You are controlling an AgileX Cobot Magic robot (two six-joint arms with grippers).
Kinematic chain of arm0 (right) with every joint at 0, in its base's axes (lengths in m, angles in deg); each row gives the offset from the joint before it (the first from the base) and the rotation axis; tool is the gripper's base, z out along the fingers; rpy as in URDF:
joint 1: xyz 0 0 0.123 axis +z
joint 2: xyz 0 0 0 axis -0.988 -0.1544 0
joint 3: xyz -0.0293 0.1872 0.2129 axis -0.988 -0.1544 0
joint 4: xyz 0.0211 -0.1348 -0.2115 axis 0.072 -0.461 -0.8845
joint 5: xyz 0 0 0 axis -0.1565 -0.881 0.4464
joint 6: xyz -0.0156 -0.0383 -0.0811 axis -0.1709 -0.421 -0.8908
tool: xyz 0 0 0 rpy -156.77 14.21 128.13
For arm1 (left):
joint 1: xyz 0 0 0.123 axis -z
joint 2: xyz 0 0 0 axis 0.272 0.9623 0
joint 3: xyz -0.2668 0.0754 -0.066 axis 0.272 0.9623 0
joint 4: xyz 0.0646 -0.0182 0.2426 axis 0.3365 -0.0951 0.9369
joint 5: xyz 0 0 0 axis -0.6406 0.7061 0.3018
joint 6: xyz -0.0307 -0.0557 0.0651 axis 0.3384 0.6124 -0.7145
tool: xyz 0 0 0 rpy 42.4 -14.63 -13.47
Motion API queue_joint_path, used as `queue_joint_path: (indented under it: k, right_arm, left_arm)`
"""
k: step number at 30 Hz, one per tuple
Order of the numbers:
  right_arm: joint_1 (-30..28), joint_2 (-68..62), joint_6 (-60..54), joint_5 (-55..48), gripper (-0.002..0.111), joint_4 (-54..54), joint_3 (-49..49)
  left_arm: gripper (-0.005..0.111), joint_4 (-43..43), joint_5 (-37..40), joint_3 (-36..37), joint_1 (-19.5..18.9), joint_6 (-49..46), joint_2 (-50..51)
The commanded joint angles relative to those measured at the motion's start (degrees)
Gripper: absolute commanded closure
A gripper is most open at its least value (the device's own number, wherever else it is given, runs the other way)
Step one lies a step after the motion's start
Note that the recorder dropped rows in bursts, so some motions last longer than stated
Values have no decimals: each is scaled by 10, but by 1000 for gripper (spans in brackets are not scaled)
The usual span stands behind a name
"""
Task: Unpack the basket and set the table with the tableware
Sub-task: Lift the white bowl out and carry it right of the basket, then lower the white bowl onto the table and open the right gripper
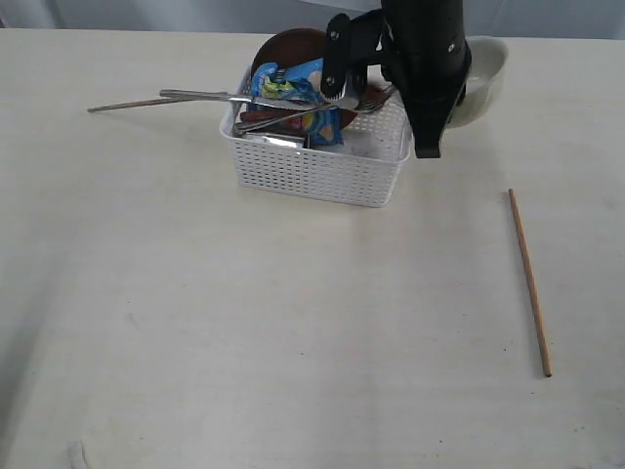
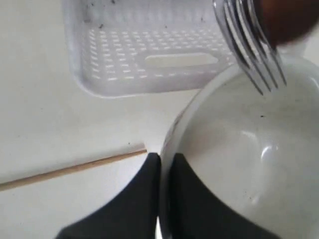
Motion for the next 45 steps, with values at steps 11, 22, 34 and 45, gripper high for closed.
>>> queue_joint_path:
  k: [11,22,34,45]
  right_arm:
    - [-4,6,135,1,109,-171,-3]
    - [-94,51,213,1,109,23,-4]
    - [-242,143,183,35,109,310,-208]
    - [-122,224,132,222,109,335,-369]
  left_arm:
    - [105,2,-4,2,-4,3,-2]
    - [105,2,-4,2,-4,3,-2]
    - [105,2,-4,2,-4,3,-2]
    - [105,2,-4,2,-4,3,-2]
